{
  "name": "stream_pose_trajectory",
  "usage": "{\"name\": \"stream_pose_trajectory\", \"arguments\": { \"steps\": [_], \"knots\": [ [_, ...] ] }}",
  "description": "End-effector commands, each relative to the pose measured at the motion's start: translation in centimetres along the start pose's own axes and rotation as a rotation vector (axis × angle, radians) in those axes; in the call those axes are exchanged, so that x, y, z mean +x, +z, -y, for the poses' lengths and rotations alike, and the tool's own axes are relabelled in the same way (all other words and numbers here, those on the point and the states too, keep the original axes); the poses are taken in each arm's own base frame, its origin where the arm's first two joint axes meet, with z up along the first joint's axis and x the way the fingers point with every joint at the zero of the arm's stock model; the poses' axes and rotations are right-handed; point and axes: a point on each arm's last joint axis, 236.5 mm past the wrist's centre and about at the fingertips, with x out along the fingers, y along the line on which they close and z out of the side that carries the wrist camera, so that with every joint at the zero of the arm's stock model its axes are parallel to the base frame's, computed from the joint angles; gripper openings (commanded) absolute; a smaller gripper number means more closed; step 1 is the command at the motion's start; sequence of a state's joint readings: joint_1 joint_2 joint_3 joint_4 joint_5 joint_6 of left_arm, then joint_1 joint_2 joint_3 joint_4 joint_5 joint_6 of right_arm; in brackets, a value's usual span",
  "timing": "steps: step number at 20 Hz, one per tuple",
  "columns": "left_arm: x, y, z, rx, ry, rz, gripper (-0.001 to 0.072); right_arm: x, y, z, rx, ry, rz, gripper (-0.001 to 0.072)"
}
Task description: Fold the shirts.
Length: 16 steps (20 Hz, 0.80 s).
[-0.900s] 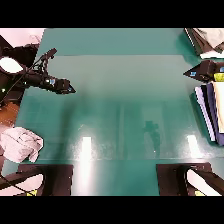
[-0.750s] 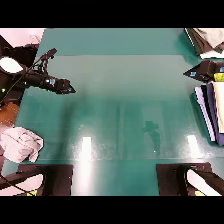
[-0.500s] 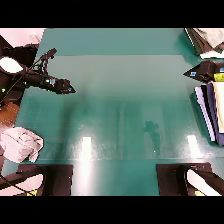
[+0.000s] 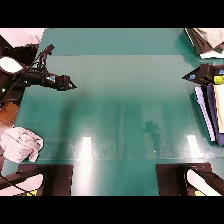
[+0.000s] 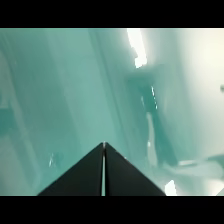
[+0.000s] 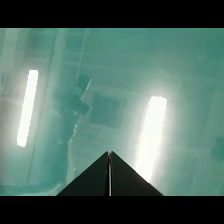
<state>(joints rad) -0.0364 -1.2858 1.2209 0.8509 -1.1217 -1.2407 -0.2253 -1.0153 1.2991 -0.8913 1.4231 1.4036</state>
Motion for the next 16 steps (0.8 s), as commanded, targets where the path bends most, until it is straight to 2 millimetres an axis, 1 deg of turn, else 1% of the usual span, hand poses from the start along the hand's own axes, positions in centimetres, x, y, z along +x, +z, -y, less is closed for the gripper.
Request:
{"name": "stream_pose_trajectory", "arguments": {
  "steps": [1,2,3,4,5,6,7,8,9,10,11,12,13,14,16],
  "knots": [
    [-0.3,1.2,0.3,-0.005,-0.006,0.044,0.0022,0.0,-0.7,-0.2,0.000,0.006,-0.030,0.0020],
    [-1.3,1.4,0.0,-0.023,0.011,0.034,0.0021,0.0,-0.7,-0.2,0.000,0.006,-0.030,0.0020],
    [-2.9,1.7,-0.7,-0.046,0.057,0.037,0.0021,0.0,-0.7,-0.2,0.000,0.006,-0.028,0.0020],
    [-5.3,2.2,-1.7,-0.035,0.128,0.057,0.0020,0.0,-0.7,-0.2,0.000,0.006,-0.027,0.0020],
    [-8.3,2.4,-2.8,-0.007,0.224,0.087,0.0021,0.0,-0.7,-0.2,0.000,0.006,-0.028,0.0020],
    [-11.1,1.9,-3.8,0.016,0.316,0.102,0.0022,0.0,-0.7,-0.2,-0.001,0.006,-0.028,0.0020],
    [-14.0,0.5,-4.9,0.029,0.418,0.087,0.0022,0.0,-0.7,-0.2,-0.001,0.006,-0.027,0.0020],
    [-16.4,-1.5,-5.9,0.028,0.512,0.046,0.0023,0.0,-0.6,-0.2,-0.001,0.005,-0.026,0.0020],
    [-18.7,-3.8,-7.0,-0.003,0.608,-0.001,0.0024,0.0,-0.6,-0.2,-0.001,0.005,-0.025,0.0020],
    [-20.4,-6.0,-8.1,-0.038,0.688,-0.039,0.0072,0.0,-0.6,-0.2,-0.001,0.005,-0.025,0.0020],
    [-21.5,-7.8,-8.9,-0.073,0.746,-0.063,0.0376,0.0,-0.6,-0.2,-0.001,0.006,-0.025,0.0020],
    [-21.9,-9.6,-9.8,-0.117,0.786,-0.082,0.0636,0.0,-0.6,-0.2,-0.001,0.006,-0.026,0.0020],
    [-21.5,-11.1,-10.8,-0.157,0.814,-0.118,0.0651,0.0,-0.6,-0.1,-0.001,0.005,-0.026,0.0020],
    [-21.0,-12.7,-11.8,-0.193,0.833,-0.164,0.0651,0.0,-0.6,-0.2,-0.002,0.005,-0.026,0.0020],
    [-18.9,-16.0,-14.0,-0.250,0.862,-0.242,0.0651,0.0,-0.9,-0.2,-0.024,0.008,-0.039,0.0020]
  ]
}}
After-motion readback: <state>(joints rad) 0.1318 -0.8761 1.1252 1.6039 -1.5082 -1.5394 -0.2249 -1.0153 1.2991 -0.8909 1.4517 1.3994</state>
